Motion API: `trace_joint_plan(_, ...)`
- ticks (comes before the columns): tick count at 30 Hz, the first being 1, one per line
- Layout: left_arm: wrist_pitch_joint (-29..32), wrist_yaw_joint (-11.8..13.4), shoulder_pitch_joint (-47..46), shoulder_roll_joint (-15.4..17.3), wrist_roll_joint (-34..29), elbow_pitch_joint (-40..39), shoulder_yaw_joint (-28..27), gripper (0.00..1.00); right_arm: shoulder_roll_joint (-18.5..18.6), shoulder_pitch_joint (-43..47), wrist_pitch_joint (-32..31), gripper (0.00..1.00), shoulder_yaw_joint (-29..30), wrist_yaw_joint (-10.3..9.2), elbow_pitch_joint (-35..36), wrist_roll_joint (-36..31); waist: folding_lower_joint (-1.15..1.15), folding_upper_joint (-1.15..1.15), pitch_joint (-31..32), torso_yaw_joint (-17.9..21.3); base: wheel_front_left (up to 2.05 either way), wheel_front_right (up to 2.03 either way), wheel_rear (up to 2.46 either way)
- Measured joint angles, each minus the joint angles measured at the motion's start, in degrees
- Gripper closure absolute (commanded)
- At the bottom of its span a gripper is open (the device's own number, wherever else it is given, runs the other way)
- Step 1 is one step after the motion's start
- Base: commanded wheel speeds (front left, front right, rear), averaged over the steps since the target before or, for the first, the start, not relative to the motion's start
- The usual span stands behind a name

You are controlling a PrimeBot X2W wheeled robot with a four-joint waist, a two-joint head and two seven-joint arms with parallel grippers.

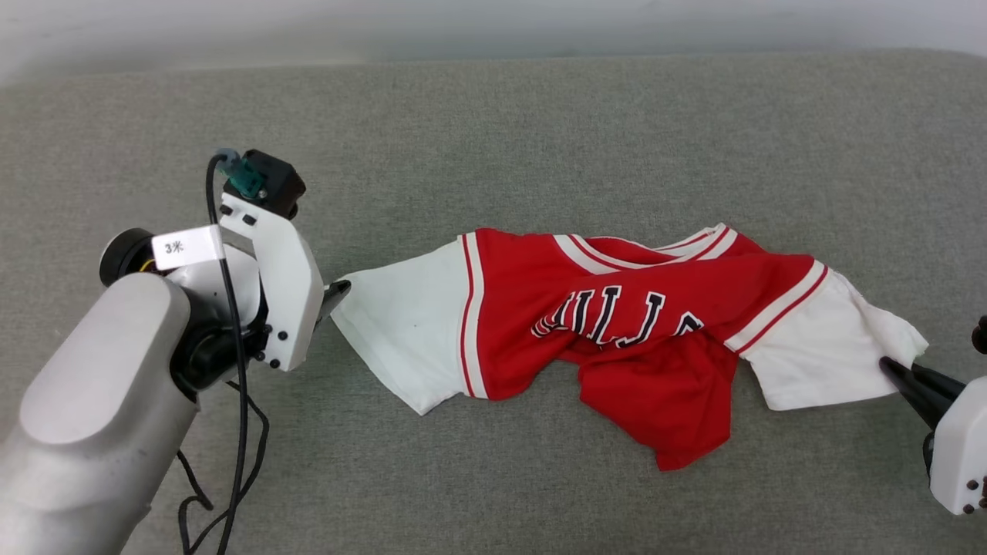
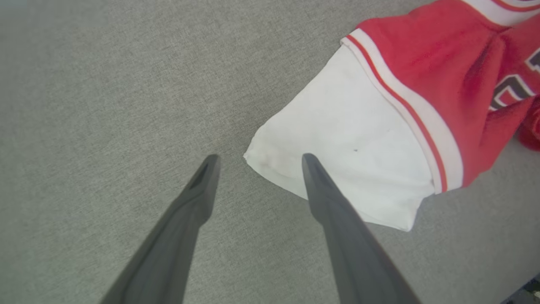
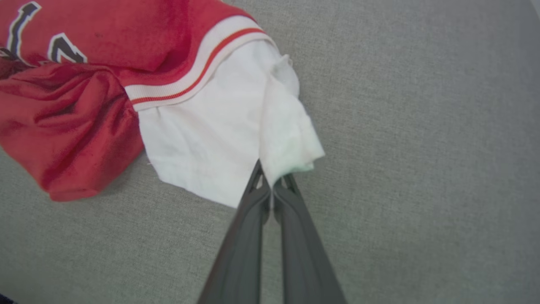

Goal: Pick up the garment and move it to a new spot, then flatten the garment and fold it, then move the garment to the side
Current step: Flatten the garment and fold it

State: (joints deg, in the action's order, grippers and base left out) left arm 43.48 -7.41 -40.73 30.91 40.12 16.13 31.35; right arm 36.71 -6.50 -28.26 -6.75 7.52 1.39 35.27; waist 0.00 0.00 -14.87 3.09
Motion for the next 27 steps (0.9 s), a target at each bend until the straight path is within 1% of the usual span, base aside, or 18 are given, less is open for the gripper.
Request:
trace_joint_plan(6, 3.0, 0.0, -4.9, 0.8, 0.6, 4.9, 6.9, 0.00, 0.1, -2.7, 0.9, 1.00, -1.4, -0.01, -0.5, -0.1, 0.00, 0.00, -3.2, 1.6, 0.00, 0.00, 0.00)
trace_joint_plan(11, 3.4, -0.1, -7.8, 1.9, 0.6, 8.8, 11.3, 0.00, 0.0, -4.3, 1.7, 1.00, -2.7, 0.00, -1.1, -0.1, 0.00, 0.00, -5.3, 2.9, 0.00, 0.00, 0.00)
trace_joint_plan(16, 3.8, 0.0, -9.2, 2.7, 4.2, 9.9, 15.0, 0.00, -0.1, -5.0, 2.5, 1.00, -3.1, 0.00, -1.8, -0.1, 0.00, 0.00, -6.4, 3.5, 0.00, 0.00, 0.00)
trace_joint_plan(17, 3.7, 0.1, -9.5, 3.0, 4.8, 9.9, 15.7, 0.29, -0.1, -5.1, 2.5, 1.00, -3.1, -0.01, -1.9, -0.1, 0.00, 0.00, -6.5, 3.5, 0.00, 0.00, 0.00)
trace_joint_plan(18, 3.3, 0.1, -9.8, 3.3, 5.2, 10.1, 16.4, 0.93, -0.1, -5.2, 2.6, 1.00, -3.2, -0.01, -1.9, -0.1, 0.00, 0.00, -6.6, 3.5, 0.00, 0.00, 0.00)
trace_joint_plan(19, 2.7, 0.1, -9.9, 3.5, 5.6, 10.3, 16.8, 1.00, -0.1, -5.3, 2.6, 1.00, -3.3, 0.00, -2.0, -0.1, 0.00, 0.00, -6.6, 3.5, 0.00, 0.00, 0.00)
trace_joint_plan(23, -0.4, 0.0, -9.8, 3.3, 7.5, 11.1, 18.8, 1.00, -0.4, -5.4, 2.7, 1.00, -3.8, 0.00, -2.4, -0.1, 0.00, 0.00, -5.8, 3.2, 0.00, 0.00, 0.00)
trace_joint_plan(27, -6.3, 0.0, -9.1, 3.3, 8.6, 11.1, 20.6, 1.00, -0.2, -5.4, 3.1, 1.00, -3.5, -0.01, -2.9, -0.5, 0.00, 0.00, -3.8, 2.5, 0.00, 0.00, 0.00)
